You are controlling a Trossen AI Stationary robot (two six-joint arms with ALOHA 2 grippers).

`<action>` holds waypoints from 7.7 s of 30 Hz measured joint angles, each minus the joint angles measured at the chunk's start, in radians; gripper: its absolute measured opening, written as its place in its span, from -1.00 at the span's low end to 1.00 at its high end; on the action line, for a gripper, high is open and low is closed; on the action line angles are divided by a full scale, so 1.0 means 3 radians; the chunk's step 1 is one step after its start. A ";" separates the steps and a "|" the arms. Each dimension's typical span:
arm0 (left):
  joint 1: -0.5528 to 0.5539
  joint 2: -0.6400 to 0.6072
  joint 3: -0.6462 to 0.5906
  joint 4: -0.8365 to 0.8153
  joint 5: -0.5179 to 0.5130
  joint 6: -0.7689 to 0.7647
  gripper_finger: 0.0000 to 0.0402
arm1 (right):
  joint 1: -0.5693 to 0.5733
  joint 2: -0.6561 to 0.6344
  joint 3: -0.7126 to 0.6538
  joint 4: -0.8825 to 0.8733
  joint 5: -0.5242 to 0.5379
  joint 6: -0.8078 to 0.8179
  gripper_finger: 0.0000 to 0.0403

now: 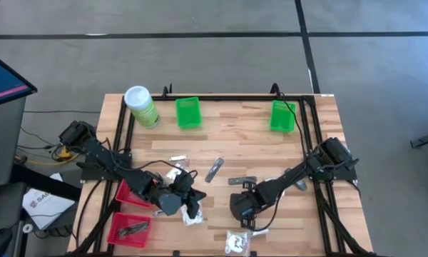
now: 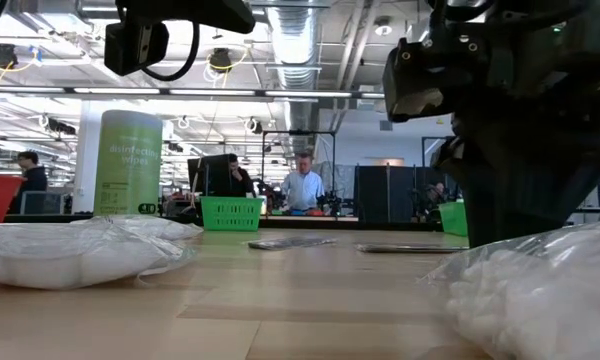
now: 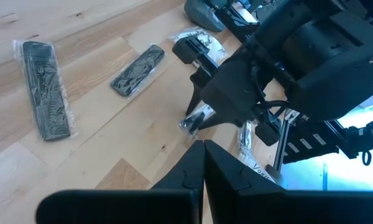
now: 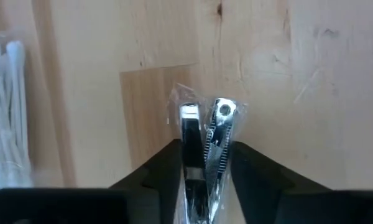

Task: Pick & Place Travel size toiletries
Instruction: Put the silver nail cutter into the top right green basket, then put the white vanity pack into the top left green basket

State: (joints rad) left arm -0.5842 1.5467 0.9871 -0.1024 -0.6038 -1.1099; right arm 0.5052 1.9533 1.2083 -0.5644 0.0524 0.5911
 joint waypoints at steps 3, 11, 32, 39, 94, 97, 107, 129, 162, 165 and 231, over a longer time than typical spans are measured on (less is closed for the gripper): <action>0.0000 0.0000 0.0000 0.0002 -0.0006 0.0014 -1.00 | -0.0016 0.0000 0.0000 0.0004 -0.0014 -0.0058 -0.56; 0.0000 0.0000 0.0000 0.0014 -0.0006 0.0025 -1.00 | -0.0014 -0.0010 0.0011 0.0008 -0.0013 -0.0088 -0.78; 0.0000 0.0000 0.0000 0.0023 -0.0007 0.0047 -1.00 | -0.0109 -0.0004 0.0178 -0.0343 -0.0228 -0.0331 -0.99; 0.0000 0.0000 0.0000 0.0025 -0.0044 0.0047 -1.00 | -0.0199 0.0005 0.0549 -0.0732 -0.0229 -0.0642 -1.00; 0.0315 -0.1553 -0.0005 -0.0025 -0.1079 0.1562 -1.00 | -0.3780 -0.1005 0.1644 -0.1786 -0.0442 -0.1901 -1.00; 0.0522 -0.1577 -0.0005 -0.0046 -0.0987 0.1601 -1.00 | -0.3993 -0.0999 0.1405 -0.1628 -0.0643 -0.1906 -1.00; 0.0866 -0.1421 -0.0005 -0.0079 -0.0817 0.1611 -1.00 | -0.4476 -0.0995 0.0653 -0.1330 -0.1070 -0.1708 -1.00; 0.1188 -0.1352 -0.0005 -0.0104 -0.0262 0.1954 -1.00 | -0.4967 -0.0997 0.0478 -0.1895 0.0021 -0.1067 -1.00; 0.1245 -0.1352 -0.0005 -0.0075 -0.0344 0.1967 -1.00 | -0.5000 -0.1265 -0.0757 -0.1057 0.0354 -0.0572 -0.67; 0.1245 -0.1352 -0.0005 -0.0076 -0.0344 0.1967 -1.00 | -0.4998 -0.1265 -0.0757 -0.1054 0.0354 -0.0580 -0.59; -0.0276 0.0075 -0.0004 -0.1032 0.1787 0.0025 -1.00 | -0.1235 -0.1439 -0.0753 0.1353 -0.1056 0.1019 -0.41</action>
State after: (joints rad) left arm -0.6669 1.5691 0.9859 -0.4122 -0.0675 -1.1023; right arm 0.1348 1.5218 0.9825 -0.1586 -0.2645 0.8968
